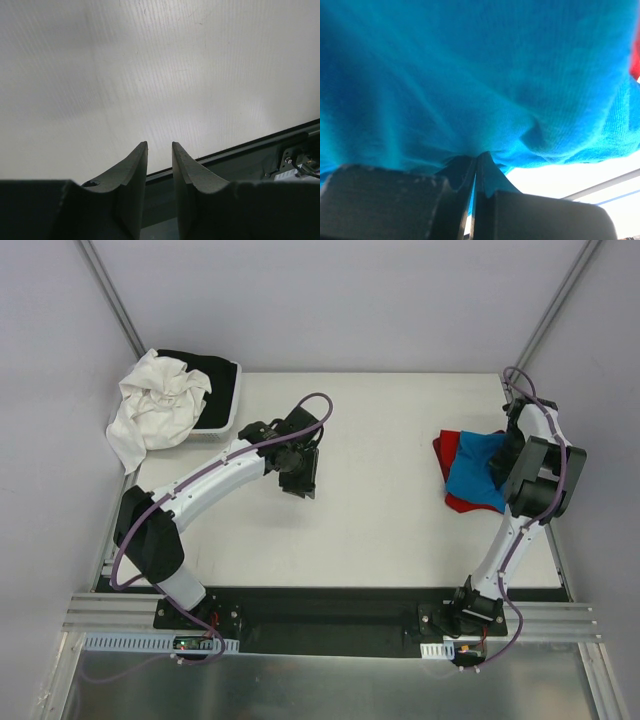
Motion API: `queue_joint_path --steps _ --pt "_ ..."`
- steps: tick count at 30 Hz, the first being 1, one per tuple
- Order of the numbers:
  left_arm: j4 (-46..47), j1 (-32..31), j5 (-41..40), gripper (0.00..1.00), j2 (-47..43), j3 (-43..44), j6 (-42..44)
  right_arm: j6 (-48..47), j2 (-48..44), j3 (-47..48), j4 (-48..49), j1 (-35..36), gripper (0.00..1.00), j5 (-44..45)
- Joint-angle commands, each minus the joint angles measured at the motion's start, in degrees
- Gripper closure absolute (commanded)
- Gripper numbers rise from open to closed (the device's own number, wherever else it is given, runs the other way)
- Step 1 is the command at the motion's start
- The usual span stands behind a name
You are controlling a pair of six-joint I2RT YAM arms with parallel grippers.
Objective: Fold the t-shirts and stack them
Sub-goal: Neatly place the folded tshirt to the corner
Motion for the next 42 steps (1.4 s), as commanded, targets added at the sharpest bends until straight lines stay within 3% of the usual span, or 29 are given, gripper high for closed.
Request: queue_joint_path --steps 1,8,10,16,17,21,25,31,37,38,42 --pt "-0.76 0.36 0.56 0.74 -0.99 -0.02 -2.09 2.77 3.39 0.45 6.79 0.78 0.99 -3.93" --pt "-0.59 0.36 1.00 0.74 0.41 1.21 -2.44 1.71 0.23 -2.01 7.75 0.95 0.99 -2.88" --pt "-0.68 0.28 1.00 0.74 0.67 1.56 -2.35 2.06 -4.40 -3.50 7.84 1.04 0.99 -1.13" --pt "-0.68 0.28 1.00 0.74 0.68 2.88 -1.39 1.63 -21.21 -5.62 9.51 2.27 0.59 -6.12" --pt "-0.68 0.28 1.09 0.74 0.68 3.23 -1.21 1.36 -24.97 -5.97 9.34 3.40 0.49 -7.00" --pt "-0.59 0.28 0.47 0.74 -0.03 3.58 -0.51 0.13 -31.41 -8.51 7.32 8.24 0.35 -7.99" --pt "0.55 0.28 1.00 0.74 -0.90 2.19 -0.33 0.74 -37.04 -16.85 6.08 12.28 0.35 -6.49" --pt "2.05 0.28 0.65 0.74 -2.49 1.21 -0.07 1.80 -45.12 -31.87 5.82 15.44 0.45 -6.48" --pt "1.96 0.36 -1.37 0.74 -6.09 -2.47 -0.33 -0.74 -49.95 -37.08 5.47 20.01 0.46 -9.38" --pt "1.96 0.36 -1.64 0.71 -6.70 -3.18 -0.51 -1.44 -50.40 -37.35 5.55 20.55 0.46 -11.91" --pt "2.05 0.45 -3.74 0.12 -12.13 -7.04 -2.26 -4.61 -52.33 -38.40 5.99 22.48 0.45 -20.53"
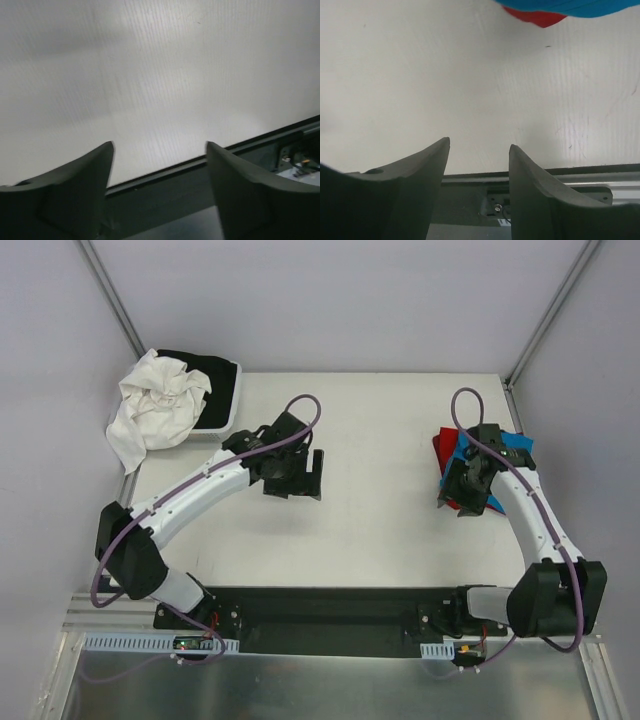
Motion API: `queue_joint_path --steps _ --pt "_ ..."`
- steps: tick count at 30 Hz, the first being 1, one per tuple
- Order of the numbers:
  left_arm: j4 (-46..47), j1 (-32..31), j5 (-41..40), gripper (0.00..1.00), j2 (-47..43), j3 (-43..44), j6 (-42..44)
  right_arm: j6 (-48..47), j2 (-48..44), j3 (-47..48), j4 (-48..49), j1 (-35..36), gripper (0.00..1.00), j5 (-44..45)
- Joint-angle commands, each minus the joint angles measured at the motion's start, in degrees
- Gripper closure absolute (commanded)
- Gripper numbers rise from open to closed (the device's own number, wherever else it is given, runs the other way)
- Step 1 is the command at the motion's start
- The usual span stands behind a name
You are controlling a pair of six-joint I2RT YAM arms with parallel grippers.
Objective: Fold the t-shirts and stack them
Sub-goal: Neatly place the folded tshirt to the corner
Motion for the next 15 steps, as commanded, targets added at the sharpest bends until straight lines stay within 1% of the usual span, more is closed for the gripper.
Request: queue_joint_path --steps 1,2,3,5,6,7,9,10,11,12,15 --pt "-0.07 0.45 -2.87 0.04 -7.45 -4.55 -1.74 -4.31 -3.81 -0.96 -0.26 2.66 0.43 -10.29" --pt "0.10 0.45 -2.87 0.01 -8.42 -5.44 -2.61 -4.83 -4.51 -1.14 -0.43 3.19 0.41 -12.30" --pt "0.19 0.45 -4.09 0.01 -10.52 -6.32 -2.97 -5.10 -4.87 -1.23 -0.61 3.63 0.39 -13.11" --pt "0.11 0.45 -4.28 0.01 -12.64 -8.69 -4.28 -5.37 -5.40 -1.40 -1.31 4.77 0.33 -15.38" --pt "0.11 0.45 -4.28 0.01 -15.08 -9.48 -4.81 -5.45 -5.84 -1.49 -1.49 5.56 0.30 -16.27" --pt "0.02 0.37 -4.19 0.01 -16.50 -11.06 -5.43 -5.37 -6.19 -1.58 -1.75 5.91 0.21 -17.06" --pt "0.02 0.45 -3.93 0.01 -20.79 -12.56 -7.10 -5.10 -7.76 -2.02 -2.28 6.62 0.10 -19.79" --pt "0.02 0.45 -3.67 0.01 -22.39 -14.04 -7.63 -5.02 -8.38 -2.19 -2.45 7.40 0.02 -20.23" --pt "-0.07 0.45 -3.23 0.01 -23.88 -14.76 -8.76 -4.84 -9.08 -2.54 -2.89 7.59 0.00 -21.28" --pt "0.02 0.37 -3.22 0.01 -27.20 -15.46 -9.47 -4.75 -9.96 -2.89 -2.89 7.85 0.03 -22.25" --pt "-0.07 0.45 -1.12 0.01 -33.36 -18.53 -12.63 -3.44 -13.30 -5.61 -2.37 8.73 0.04 -25.76"
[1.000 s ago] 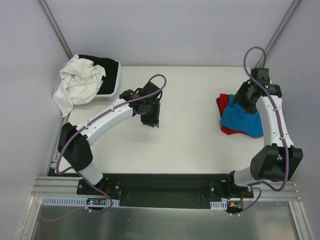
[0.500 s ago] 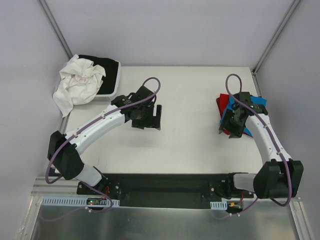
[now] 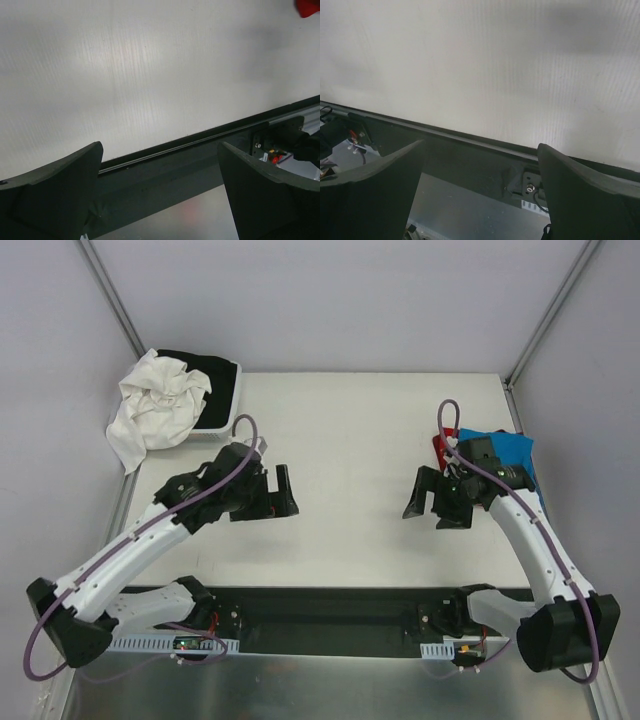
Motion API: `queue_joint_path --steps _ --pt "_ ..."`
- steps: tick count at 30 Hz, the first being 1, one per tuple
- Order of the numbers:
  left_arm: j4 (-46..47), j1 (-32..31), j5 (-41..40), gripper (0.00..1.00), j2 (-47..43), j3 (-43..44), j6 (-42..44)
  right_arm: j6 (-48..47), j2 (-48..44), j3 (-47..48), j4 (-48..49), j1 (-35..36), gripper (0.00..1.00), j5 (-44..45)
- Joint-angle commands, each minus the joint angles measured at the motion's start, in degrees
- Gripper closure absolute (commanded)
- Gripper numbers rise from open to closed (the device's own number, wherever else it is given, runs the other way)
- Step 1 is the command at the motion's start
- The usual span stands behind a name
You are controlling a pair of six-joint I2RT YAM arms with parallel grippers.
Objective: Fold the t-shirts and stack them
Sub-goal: Neatly place the folded tshirt to the corner
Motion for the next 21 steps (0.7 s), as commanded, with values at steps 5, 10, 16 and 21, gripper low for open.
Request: queue_joint_path --steps 5,10,16,21 --pt "-0.46 0.36 2.80 0.01 -14.03 -7.55 -9.27 2.63 -10.30 -5.55 -3.20 1.70 0.04 -7.33" --pt "-2.75 0.37 0.70 0.01 -17.29 -6.76 -10.33 2.28 -12.76 -2.92 -7.50 1.70 0.04 -5.48" --pt "-6.44 0.37 -4.31 0.01 -16.94 -4.30 -10.50 -0.09 -10.31 1.30 -10.14 2.31 0.04 -4.08" --pt "-8.37 0.45 -5.63 0.00 -18.69 -4.38 -14.89 2.01 -9.34 2.80 -8.40 2.84 0.04 -2.75"
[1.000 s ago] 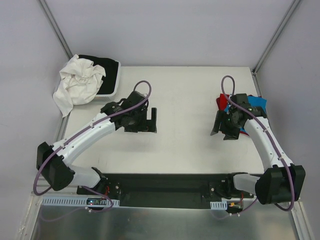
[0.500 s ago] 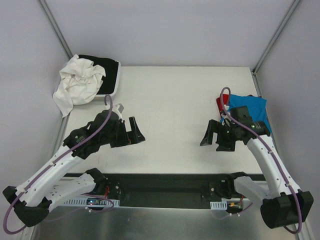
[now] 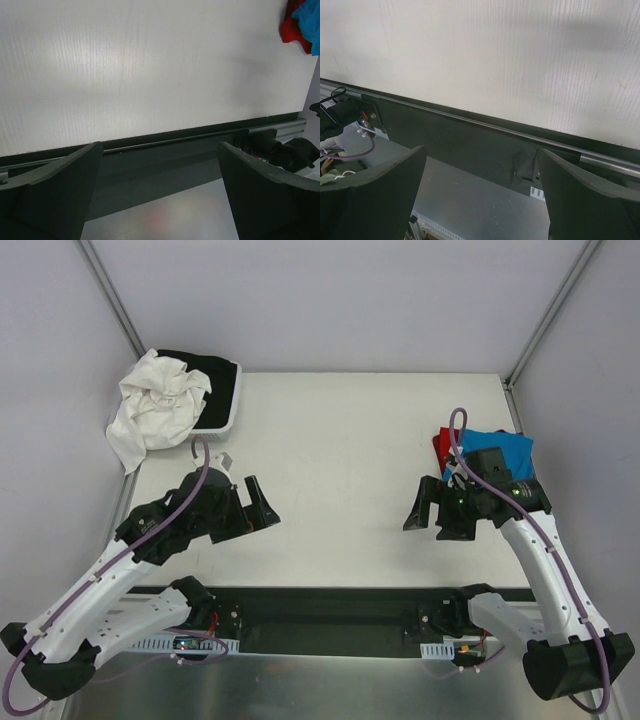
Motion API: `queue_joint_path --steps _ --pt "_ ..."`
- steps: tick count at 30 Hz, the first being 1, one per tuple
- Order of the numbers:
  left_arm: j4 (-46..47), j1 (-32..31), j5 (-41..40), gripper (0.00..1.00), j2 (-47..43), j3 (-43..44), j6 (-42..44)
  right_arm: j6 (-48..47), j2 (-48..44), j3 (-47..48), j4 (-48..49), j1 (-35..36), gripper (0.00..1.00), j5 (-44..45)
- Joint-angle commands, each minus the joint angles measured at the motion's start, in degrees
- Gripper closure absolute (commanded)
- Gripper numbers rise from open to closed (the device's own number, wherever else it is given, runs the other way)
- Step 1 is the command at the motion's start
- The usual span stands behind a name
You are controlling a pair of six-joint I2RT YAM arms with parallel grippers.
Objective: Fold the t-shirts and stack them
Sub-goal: Neatly place the folded tshirt to the corner
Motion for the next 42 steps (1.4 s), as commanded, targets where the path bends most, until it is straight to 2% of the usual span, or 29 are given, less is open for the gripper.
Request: queue_joint_path --steps 1,6,9,14,17,24,30,42 --pt "-3.21 0.45 -3.40 0.01 -2.30 1.54 -4.95 2.45 -0.29 1.34 1.30 0.46 0.04 0.92" --pt "-7.96 0.45 -4.37 0.01 -7.57 1.27 -12.33 6.33 -2.57 -0.60 4.66 0.54 0.03 -0.84" --pt "-12.34 0.45 -4.89 0.01 -8.11 2.58 -14.45 4.32 -3.72 -0.87 3.09 0.72 0.04 3.36" --pt "-26.04 0.45 -6.48 0.01 -2.14 9.52 -14.89 -2.01 -2.58 -0.17 -2.80 0.89 0.04 11.96" --pt "-29.31 0.36 -6.83 0.01 2.69 13.30 -14.36 -4.74 -3.01 1.41 -6.23 0.90 0.03 14.26" --pt "-30.64 0.36 -9.38 0.01 5.95 17.79 -14.02 -5.01 -4.42 2.21 -5.63 2.30 0.04 11.72" --pt "-31.52 0.36 -13.24 0.01 4.64 21.30 -10.32 -1.50 -5.30 1.07 -2.99 2.39 0.04 10.50" --pt "-34.24 0.36 -15.97 0.01 1.47 24.65 -6.28 1.58 -8.90 -3.94 -1.32 2.57 0.04 9.00"
